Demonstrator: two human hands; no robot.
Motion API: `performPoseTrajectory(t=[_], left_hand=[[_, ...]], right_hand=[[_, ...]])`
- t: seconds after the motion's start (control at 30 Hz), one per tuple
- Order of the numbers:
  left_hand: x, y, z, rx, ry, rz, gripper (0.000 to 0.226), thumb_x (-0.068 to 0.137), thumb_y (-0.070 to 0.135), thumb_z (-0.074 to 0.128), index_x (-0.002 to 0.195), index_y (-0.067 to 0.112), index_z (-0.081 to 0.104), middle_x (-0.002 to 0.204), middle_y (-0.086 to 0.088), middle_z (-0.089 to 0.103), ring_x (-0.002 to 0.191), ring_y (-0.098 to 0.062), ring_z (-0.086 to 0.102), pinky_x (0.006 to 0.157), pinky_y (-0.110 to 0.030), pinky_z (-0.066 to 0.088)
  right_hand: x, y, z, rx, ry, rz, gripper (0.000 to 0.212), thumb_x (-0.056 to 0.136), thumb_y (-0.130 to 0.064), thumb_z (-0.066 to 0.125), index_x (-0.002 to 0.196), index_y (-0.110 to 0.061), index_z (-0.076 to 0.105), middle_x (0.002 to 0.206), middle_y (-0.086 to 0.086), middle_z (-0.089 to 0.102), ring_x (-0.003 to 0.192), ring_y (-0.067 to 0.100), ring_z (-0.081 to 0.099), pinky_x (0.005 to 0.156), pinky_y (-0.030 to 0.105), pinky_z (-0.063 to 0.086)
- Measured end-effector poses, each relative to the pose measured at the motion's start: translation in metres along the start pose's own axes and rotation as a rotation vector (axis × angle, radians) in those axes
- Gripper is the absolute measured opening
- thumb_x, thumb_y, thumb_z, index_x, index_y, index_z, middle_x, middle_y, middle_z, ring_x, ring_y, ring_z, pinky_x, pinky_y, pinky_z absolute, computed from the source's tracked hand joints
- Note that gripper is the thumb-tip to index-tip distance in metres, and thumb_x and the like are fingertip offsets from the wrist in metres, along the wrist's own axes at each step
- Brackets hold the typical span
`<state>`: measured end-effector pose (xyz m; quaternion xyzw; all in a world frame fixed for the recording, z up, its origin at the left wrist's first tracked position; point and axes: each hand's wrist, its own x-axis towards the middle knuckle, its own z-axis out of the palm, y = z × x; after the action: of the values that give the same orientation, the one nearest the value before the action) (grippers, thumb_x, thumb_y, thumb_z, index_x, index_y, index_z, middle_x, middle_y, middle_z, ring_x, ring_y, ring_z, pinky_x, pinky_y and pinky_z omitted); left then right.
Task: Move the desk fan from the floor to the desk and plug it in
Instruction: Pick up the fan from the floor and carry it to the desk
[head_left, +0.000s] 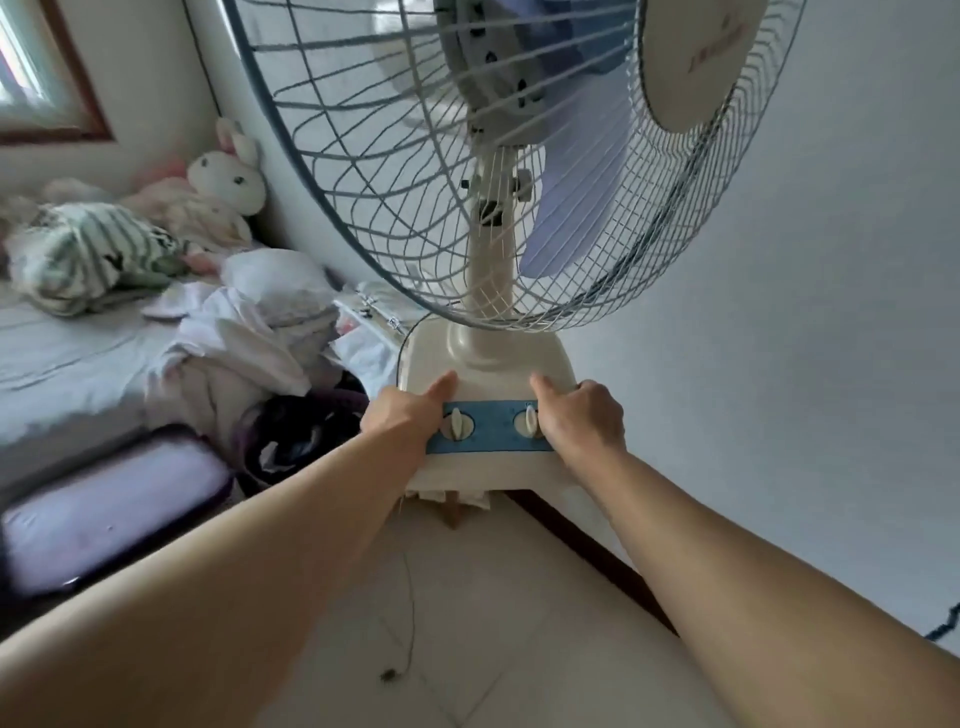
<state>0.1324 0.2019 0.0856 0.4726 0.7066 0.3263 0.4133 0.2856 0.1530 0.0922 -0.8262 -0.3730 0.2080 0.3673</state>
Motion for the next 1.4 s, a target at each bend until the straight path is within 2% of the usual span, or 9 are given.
performPoseTrajectory(t=[0.3, 0.4, 0.5, 0.77, 0.93, 1.1, 1.17, 1.3, 1.4], left_hand=[[-0.031, -0.020, -0.126, -0.088, 0.215, -0.104, 0.074, 0.072, 0.063, 0.065, 0.113, 0.002, 0.059, 0.111, -0.016, 0.066, 0.101, -0.034, 0.063, 0.090, -0.039, 0.052], [-0.038, -0.033, -0.171, -0.106, 0.291, -0.125, 0.075, 0.073, 0.062, 0.064, 0.121, 0.004, 0.056, 0.116, -0.016, 0.065, 0.104, -0.034, 0.062, 0.089, -0.036, 0.051], [-0.046, -0.050, -0.217, -0.099, 0.355, -0.160, 0.077, 0.074, 0.064, 0.061, 0.122, 0.004, 0.055, 0.119, -0.016, 0.064, 0.107, -0.034, 0.060, 0.092, -0.037, 0.049], [-0.084, -0.114, -0.344, -0.166, 0.525, -0.236, 0.080, 0.075, 0.060, 0.063, 0.127, 0.001, 0.051, 0.126, -0.020, 0.060, 0.115, -0.037, 0.057, 0.101, -0.044, 0.045], [-0.119, -0.156, -0.422, -0.129, 0.671, -0.308, 0.080, 0.076, 0.063, 0.059, 0.128, 0.003, 0.048, 0.126, -0.019, 0.059, 0.114, -0.038, 0.056, 0.100, -0.044, 0.045], [-0.156, -0.193, -0.493, -0.124, 0.818, -0.409, 0.083, 0.074, 0.068, 0.057, 0.126, 0.003, 0.051, 0.125, -0.018, 0.060, 0.110, -0.036, 0.058, 0.090, -0.037, 0.047], [-0.169, -0.206, -0.518, -0.113, 0.878, -0.436, 0.081, 0.076, 0.067, 0.056, 0.125, 0.004, 0.051, 0.125, -0.017, 0.060, 0.109, -0.035, 0.058, 0.083, -0.035, 0.044], [-0.188, -0.228, -0.557, -0.191, 0.957, -0.450, 0.085, 0.078, 0.064, 0.056, 0.134, 0.003, 0.043, 0.134, -0.016, 0.053, 0.119, -0.034, 0.053, 0.100, -0.038, 0.043], [-0.200, -0.245, -0.579, -0.272, 1.039, -0.444, 0.082, 0.078, 0.062, 0.059, 0.133, 0.003, 0.045, 0.132, -0.016, 0.055, 0.118, -0.033, 0.054, 0.101, -0.042, 0.043]], right_hand=[[-0.067, -0.078, 0.040, 0.047, -0.188, -0.206, 0.067, 0.079, -0.062, 0.051, 0.106, -0.002, 0.065, 0.111, 0.017, 0.066, 0.091, 0.030, 0.060, 0.075, 0.033, 0.047], [-0.098, -0.105, 0.059, 0.037, -0.266, -0.286, 0.068, 0.077, -0.066, 0.048, 0.091, -0.002, 0.063, 0.100, 0.015, 0.066, 0.070, 0.023, 0.055, 0.059, 0.028, 0.040], [-0.130, -0.130, 0.082, 0.058, -0.338, -0.326, 0.071, 0.074, -0.066, 0.048, 0.102, -0.003, 0.063, 0.104, 0.016, 0.065, 0.091, 0.032, 0.061, 0.071, 0.032, 0.045], [-0.245, -0.187, 0.148, 0.046, -0.458, -0.491, 0.068, 0.081, -0.062, 0.049, 0.108, -0.001, 0.061, 0.111, 0.019, 0.064, 0.088, 0.030, 0.057, 0.070, 0.030, 0.037], [-0.327, -0.219, 0.185, 0.040, -0.556, -0.608, 0.073, 0.086, -0.059, 0.048, 0.131, -0.001, 0.048, 0.125, 0.020, 0.059, 0.112, 0.033, 0.056, 0.077, 0.029, 0.037], [-0.403, -0.247, 0.221, 0.084, -0.720, -0.654, 0.060, 0.084, -0.060, 0.050, 0.093, -0.002, 0.061, 0.107, 0.021, 0.065, 0.087, 0.031, 0.058, 0.070, 0.029, 0.039], [-0.431, -0.257, 0.235, 0.076, -0.778, -0.669, 0.064, 0.083, -0.061, 0.050, 0.095, 0.000, 0.063, 0.103, 0.021, 0.065, 0.086, 0.031, 0.059, 0.071, 0.032, 0.044], [-0.476, -0.276, 0.263, 0.114, -0.913, -0.704, 0.065, 0.081, -0.061, 0.050, 0.098, 0.000, 0.065, 0.101, 0.020, 0.067, 0.089, 0.033, 0.064, 0.082, 0.039, 0.053], [-0.506, -0.291, 0.284, 0.037, -0.964, -0.784, 0.067, 0.082, -0.064, 0.046, 0.101, -0.003, 0.065, 0.103, 0.018, 0.066, 0.086, 0.031, 0.060, 0.073, 0.032, 0.045]])
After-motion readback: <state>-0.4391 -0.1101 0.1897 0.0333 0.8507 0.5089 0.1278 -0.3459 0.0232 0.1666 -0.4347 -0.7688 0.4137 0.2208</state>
